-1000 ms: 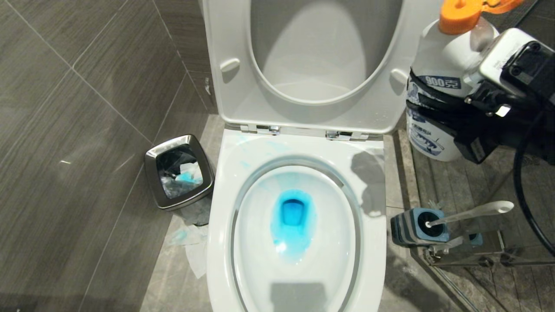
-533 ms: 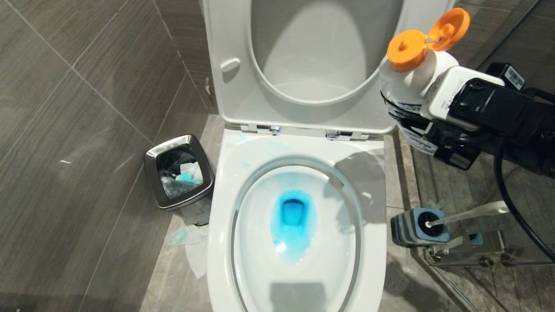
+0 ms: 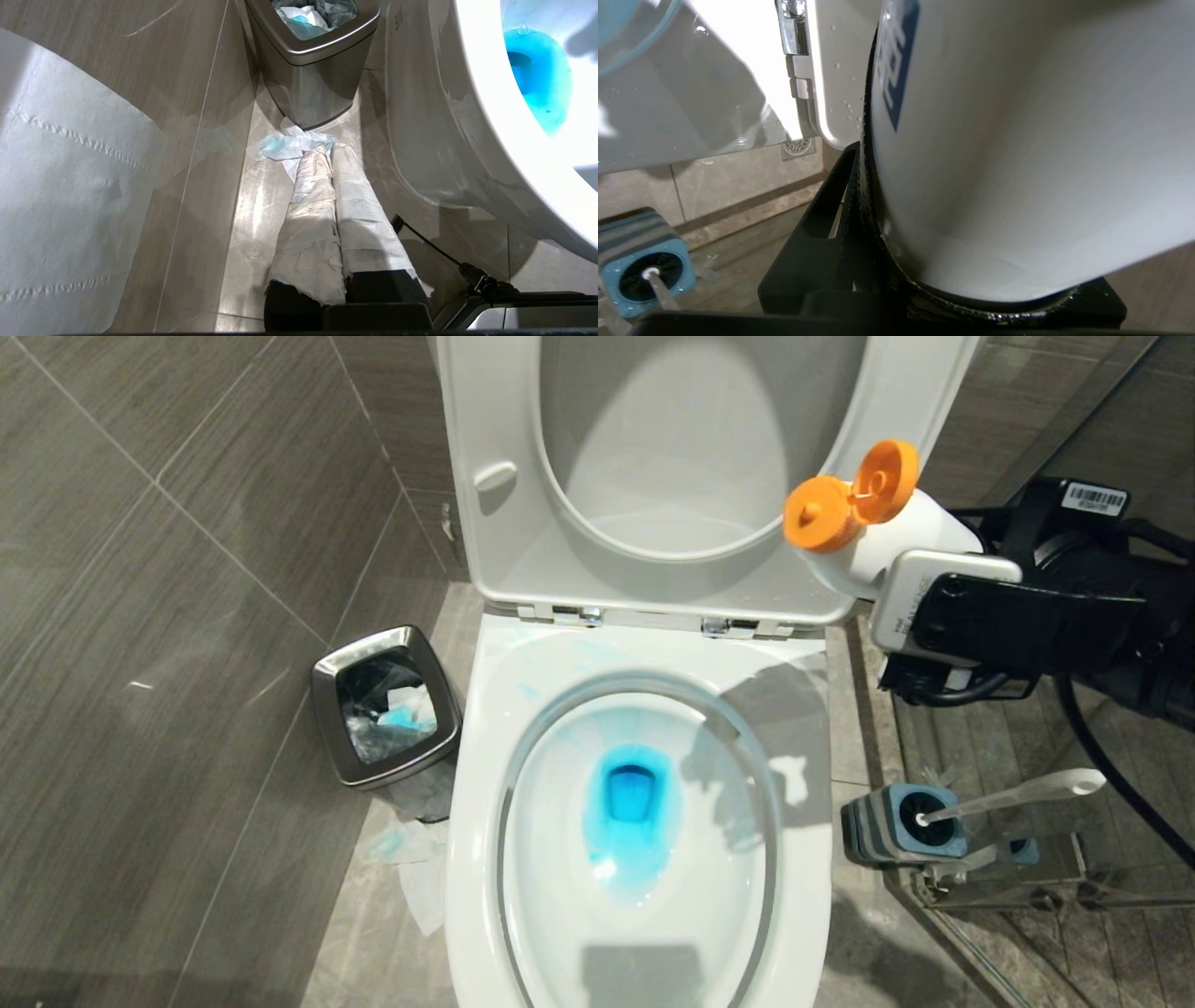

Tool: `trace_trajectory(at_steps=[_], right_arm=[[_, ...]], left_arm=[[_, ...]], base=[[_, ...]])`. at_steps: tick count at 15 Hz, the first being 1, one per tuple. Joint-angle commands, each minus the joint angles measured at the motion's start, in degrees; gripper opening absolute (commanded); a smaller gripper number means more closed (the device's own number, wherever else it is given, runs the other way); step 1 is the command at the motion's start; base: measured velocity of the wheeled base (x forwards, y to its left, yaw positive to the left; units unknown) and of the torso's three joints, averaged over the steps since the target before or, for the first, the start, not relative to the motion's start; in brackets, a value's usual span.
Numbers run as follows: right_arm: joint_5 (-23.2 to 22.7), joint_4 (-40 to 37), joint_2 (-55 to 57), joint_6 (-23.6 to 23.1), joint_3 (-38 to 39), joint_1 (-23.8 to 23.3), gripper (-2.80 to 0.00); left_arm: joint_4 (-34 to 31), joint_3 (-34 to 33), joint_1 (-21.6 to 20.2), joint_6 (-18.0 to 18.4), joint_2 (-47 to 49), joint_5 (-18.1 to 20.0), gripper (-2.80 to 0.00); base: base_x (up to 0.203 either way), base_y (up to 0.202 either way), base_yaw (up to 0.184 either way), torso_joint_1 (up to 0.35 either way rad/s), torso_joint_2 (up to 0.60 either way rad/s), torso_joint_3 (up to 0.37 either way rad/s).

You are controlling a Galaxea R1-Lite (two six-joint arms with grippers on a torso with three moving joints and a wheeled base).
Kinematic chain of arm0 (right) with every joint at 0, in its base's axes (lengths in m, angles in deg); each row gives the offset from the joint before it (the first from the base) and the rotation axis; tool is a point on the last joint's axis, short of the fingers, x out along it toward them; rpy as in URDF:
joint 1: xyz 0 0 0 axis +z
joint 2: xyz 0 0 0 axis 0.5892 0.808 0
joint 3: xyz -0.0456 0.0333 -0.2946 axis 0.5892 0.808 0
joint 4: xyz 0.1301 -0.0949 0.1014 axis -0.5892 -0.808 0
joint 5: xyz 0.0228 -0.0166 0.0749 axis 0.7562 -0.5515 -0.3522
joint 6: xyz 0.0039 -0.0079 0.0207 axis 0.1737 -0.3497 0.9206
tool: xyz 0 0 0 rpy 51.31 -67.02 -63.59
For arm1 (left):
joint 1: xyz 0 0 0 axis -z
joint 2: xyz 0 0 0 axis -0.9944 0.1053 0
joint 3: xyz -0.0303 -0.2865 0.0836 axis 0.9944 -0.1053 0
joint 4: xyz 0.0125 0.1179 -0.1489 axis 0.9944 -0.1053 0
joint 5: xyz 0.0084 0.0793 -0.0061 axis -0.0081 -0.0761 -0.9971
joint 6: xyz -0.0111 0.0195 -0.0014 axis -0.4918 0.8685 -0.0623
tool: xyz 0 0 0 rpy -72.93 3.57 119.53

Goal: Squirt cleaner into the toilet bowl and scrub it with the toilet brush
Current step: Pour in the cleaning agent

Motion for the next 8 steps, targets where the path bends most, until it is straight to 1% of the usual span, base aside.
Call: trace_trajectory(at_steps=[1,5,8], right_arm=[[0.32,0.11,-0.06,-2.73,-0.01,0.33,-2.8],[1.48,0.12,-0.46,-10.11,-0.54,0.54,-2.8],[5.59,0.44,-0.78,-15.95,-0.98,2.87,-2.8]], left_arm=[[0.02,0.0,-0.01,-0.01,0.01,-0.02,-2.8],[0.0,0.0,-0.01,-0.01,0.01,-0.02,-2.8],[-0.02,0.0,-0.01,-0.01,0.01,-0.02,-2.8]], base=[[0.0,0.0,0.0,0.0,0.0,0.0],[0.0,0.0,0.0,0.0,0.0,0.0],[0.0,0.0,0.0,0.0,0.0,0.0]])
